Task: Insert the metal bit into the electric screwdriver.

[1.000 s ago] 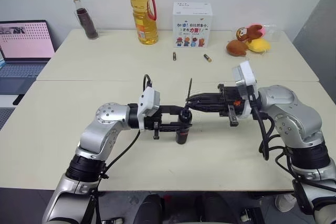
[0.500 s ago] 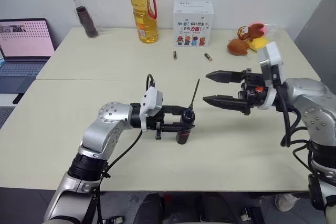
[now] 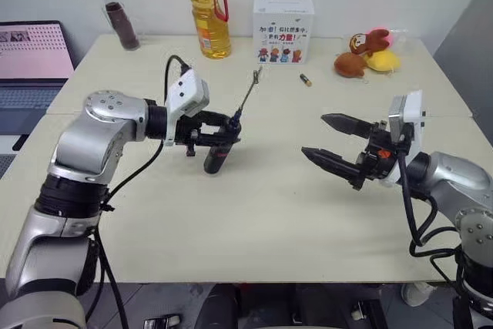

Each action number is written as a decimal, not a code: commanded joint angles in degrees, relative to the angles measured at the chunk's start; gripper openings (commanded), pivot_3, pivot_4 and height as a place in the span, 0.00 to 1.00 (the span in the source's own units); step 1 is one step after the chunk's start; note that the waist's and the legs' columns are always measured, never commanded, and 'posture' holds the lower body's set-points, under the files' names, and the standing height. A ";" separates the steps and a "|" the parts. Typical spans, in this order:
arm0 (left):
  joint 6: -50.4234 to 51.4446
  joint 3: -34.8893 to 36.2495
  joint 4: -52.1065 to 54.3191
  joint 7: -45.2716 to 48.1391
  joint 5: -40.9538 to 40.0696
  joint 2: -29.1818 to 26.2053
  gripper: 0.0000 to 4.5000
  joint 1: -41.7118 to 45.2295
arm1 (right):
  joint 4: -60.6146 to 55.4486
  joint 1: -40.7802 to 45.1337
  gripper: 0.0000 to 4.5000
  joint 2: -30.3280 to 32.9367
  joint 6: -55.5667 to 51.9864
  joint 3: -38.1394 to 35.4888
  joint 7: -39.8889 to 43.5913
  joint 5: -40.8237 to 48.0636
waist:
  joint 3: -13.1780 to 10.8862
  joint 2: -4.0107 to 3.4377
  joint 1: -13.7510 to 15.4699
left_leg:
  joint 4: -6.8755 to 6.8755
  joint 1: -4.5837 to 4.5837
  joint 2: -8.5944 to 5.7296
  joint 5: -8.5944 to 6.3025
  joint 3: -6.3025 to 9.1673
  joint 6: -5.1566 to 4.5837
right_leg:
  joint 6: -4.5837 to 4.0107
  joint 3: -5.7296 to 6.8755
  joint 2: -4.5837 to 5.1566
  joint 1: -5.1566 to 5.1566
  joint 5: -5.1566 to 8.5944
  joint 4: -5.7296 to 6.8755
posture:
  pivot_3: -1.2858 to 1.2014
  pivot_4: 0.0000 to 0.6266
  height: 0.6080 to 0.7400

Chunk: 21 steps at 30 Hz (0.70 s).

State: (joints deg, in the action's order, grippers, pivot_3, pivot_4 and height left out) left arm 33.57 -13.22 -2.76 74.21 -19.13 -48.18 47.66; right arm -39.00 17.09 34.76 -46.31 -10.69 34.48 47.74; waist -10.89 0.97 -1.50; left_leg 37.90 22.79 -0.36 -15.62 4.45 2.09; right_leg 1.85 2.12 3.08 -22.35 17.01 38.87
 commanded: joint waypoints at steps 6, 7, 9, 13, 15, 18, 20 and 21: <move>-15.56 -7.61 -20.70 -4.16 13.02 9.72 0.37 4.65 | -2.80 -3.42 1.00 -0.93 3.96 2.20 -3.33 -3.74 | 0.04 -0.05 0.50 | 0.03 -0.23 -0.08 0.01 -0.04 -0.03 | -0.01 0.06 -0.04 0.16 -0.02 0.15 | 0.52 0.24 1.00; -17.44 -7.75 -24.39 -5.75 13.99 11.82 0.37 5.49 | -2.92 -4.33 1.00 -0.51 4.23 2.16 -3.37 -4.41 | 0.04 -0.05 0.49 | 0.03 -0.22 -0.08 0.01 -0.04 -0.04 | -0.04 0.04 -0.12 0.15 -0.04 0.15 | 0.52 0.24 1.00; -20.56 -7.80 -29.39 -6.94 15.49 14.47 0.37 6.64 | -3.06 -5.62 1.00 0.08 4.85 2.08 -3.26 -5.31 | 0.03 -0.02 0.03 | 0.04 -0.24 -0.08 0.01 -0.05 -0.04 | -0.08 0.05 -0.21 0.13 -0.06 0.18 | 0.52 0.24 1.00; -26.01 -6.83 -37.18 -7.84 17.40 17.65 0.52 8.59 | -3.50 -7.30 1.00 0.74 5.30 1.39 -3.53 -5.49 | 0.03 -0.03 -0.35 | 0.03 -0.19 0.03 0.02 -0.05 -0.06 | -0.12 0.02 -0.39 0.04 -0.08 0.19 | 0.52 0.24 1.00; -27.42 -6.27 -39.12 -7.36 17.79 18.02 0.62 9.17 | -3.60 -7.52 1.00 0.87 5.39 1.30 -3.62 -5.48 | 0.02 -0.03 -0.34 | 0.03 -0.18 0.04 0.02 -0.04 -0.06 | -0.13 0.04 -0.40 0.03 -0.08 0.20 | 0.52 0.24 1.00; -28.78 -4.55 -40.66 -6.50 17.35 17.65 0.74 9.81 | -2.90 -7.39 1.00 1.33 5.69 1.31 -3.33 -5.78 | 0.03 -0.03 -0.18 | 0.05 -0.14 0.02 0.02 -0.04 -0.06 | -0.13 0.03 -0.37 0.03 -0.08 0.16 | 0.52 0.24 1.00; -28.52 -3.17 -40.50 -5.45 16.71 17.00 0.82 10.13 | -2.18 -7.12 1.00 1.62 5.93 1.47 -2.97 -6.05 | 0.03 -0.03 -0.11 | 0.06 -0.10 -0.02 0.02 -0.03 -0.05 | -0.12 0.04 -0.29 0.03 -0.08 0.13 | 0.52 0.24 1.00; -28.16 -2.36 -39.97 -4.80 16.27 16.43 0.88 10.31 | -1.74 -6.91 1.00 1.83 6.03 1.53 -2.61 -6.12 | 0.03 -0.03 -0.10 | 0.07 -0.09 -0.04 0.02 -0.02 -0.05 | -0.12 0.04 -0.24 0.03 -0.08 0.13 | 0.52 0.24 1.00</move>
State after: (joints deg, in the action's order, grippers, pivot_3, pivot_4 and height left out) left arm 5.68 -18.41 -43.85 67.97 -1.62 -30.20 55.84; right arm -40.17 9.63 35.82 -41.69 -7.97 31.24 41.61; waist -10.86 0.95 -1.61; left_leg 37.97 22.71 -0.42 -15.60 4.43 2.03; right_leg 1.73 2.16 2.88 -22.32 16.93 39.00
